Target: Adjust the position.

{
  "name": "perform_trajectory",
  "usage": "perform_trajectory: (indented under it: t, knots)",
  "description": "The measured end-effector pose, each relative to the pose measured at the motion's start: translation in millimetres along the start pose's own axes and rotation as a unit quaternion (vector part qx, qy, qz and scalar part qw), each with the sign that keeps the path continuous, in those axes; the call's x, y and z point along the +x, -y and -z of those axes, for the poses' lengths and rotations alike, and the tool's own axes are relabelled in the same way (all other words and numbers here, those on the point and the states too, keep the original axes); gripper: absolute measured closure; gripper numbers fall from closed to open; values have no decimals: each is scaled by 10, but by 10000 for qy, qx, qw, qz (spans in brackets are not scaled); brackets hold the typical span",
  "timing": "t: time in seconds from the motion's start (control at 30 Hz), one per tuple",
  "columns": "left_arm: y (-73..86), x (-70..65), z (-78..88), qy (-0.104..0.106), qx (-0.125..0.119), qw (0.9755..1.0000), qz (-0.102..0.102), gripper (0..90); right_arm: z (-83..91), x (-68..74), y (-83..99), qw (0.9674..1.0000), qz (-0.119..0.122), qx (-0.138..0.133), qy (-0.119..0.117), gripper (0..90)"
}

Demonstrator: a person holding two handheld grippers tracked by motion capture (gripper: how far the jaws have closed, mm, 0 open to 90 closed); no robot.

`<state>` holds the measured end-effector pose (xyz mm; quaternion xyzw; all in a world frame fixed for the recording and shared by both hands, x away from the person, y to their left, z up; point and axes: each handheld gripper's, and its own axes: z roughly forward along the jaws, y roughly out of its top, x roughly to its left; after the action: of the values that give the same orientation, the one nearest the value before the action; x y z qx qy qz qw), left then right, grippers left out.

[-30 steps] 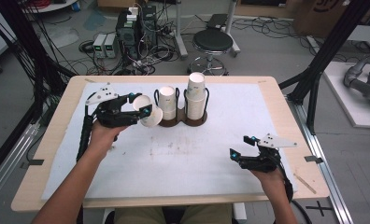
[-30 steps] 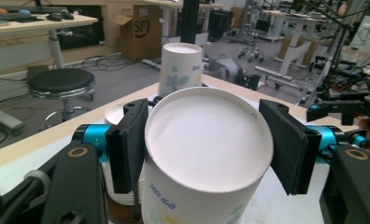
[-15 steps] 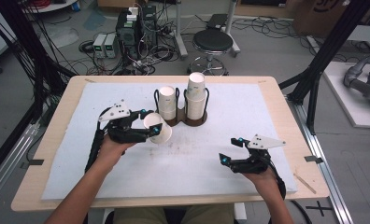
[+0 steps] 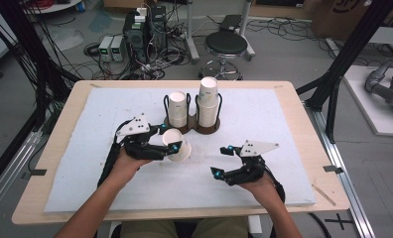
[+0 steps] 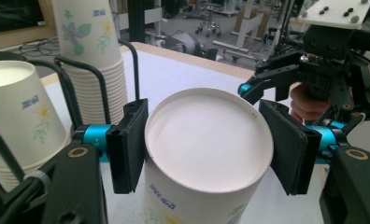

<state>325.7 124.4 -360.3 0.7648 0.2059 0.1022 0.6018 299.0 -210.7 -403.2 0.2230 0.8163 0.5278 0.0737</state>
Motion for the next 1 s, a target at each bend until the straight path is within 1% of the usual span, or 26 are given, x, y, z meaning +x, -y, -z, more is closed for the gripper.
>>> perform_trajectory:
  t: [0.17,0.37,0.57,0.67,0.7,0.83,0.9,0.97,1.0]
  knots:
    - [0,-52,-40,164,91,9998,-38,360,-148,18,-83,9997,162,74,-165,202]
    - [0,-129,-119,429,244,9987,-154,360,-290,51,-151,9985,391,148,-352,202]
    - [-1,-201,-179,637,285,9974,-192,361,-364,78,-199,9973,497,186,-502,202]
    - [-3,-232,-201,707,320,9967,-228,361,-390,89,-202,9971,553,165,-502,202]
    - [-1,-243,-210,718,323,9967,-211,361,-393,100,-203,9970,532,160,-543,201]
    - [2,-261,-244,840,364,9955,-228,362,-413,125,-204,9960,610,130,-646,201]
    - [2,-280,-263,883,341,9952,-235,362,-426,136,-203,9959,618,144,-644,202]
    - [-3,-294,-278,933,338,9948,-250,362,-439,142,-200,9956,614,146,-690,201]
    - [-2,-306,-287,943,315,9948,-215,362,-445,145,-198,9956,620,158,-683,201]
